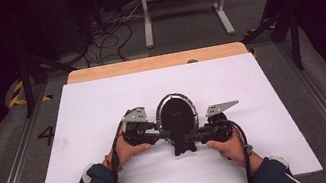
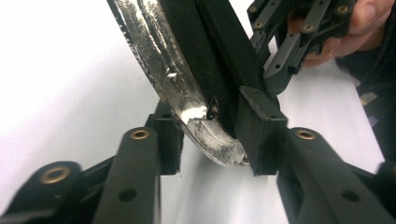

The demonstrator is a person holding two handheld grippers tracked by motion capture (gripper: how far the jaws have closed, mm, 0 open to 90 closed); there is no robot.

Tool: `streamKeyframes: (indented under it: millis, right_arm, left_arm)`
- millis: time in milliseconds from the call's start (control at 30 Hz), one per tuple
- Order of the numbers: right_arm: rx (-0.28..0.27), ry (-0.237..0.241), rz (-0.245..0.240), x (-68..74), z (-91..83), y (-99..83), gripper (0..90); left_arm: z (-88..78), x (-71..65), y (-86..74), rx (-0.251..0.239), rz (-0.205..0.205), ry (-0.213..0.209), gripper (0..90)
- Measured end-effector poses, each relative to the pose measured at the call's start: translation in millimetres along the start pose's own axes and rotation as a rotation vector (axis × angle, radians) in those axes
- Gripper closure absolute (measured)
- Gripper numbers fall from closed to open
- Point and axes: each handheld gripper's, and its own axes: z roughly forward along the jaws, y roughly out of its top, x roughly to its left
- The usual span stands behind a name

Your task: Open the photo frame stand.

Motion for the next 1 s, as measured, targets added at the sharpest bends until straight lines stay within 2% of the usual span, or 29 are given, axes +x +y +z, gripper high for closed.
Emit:
streamKeyframes:
  millis: [100,333,533,800,1000]
  right_arm:
    - [0.0,-0.001,-0.007,1.1,0.0,0.6,74.6]
    - [-0.018,0.013,-0.009,3.9,-3.0,2.7,74.4]
    - [-0.03,0.02,-0.002,6.7,-4.8,4.7,74.5]
    - [-0.023,0.021,-0.01,9.7,-4.2,5.8,74.7]
    - [-0.023,0.018,-0.011,8.4,-4.8,6.6,74.3]
  left_arm:
    - [-0.5,-1.0,0.8,0.01,0.003,0.008,63.5]
    - [-2.7,-12.9,9.0,0.032,0.076,0.122,64.2]
    - [-5.6,-17.0,12.2,0.018,0.094,0.196,67.4]
    - [-8.3,-21.3,14.2,0.021,0.145,0.28,72.6]
    - [-6.2,-23.9,13.2,0.018,0.184,0.329,72.5]
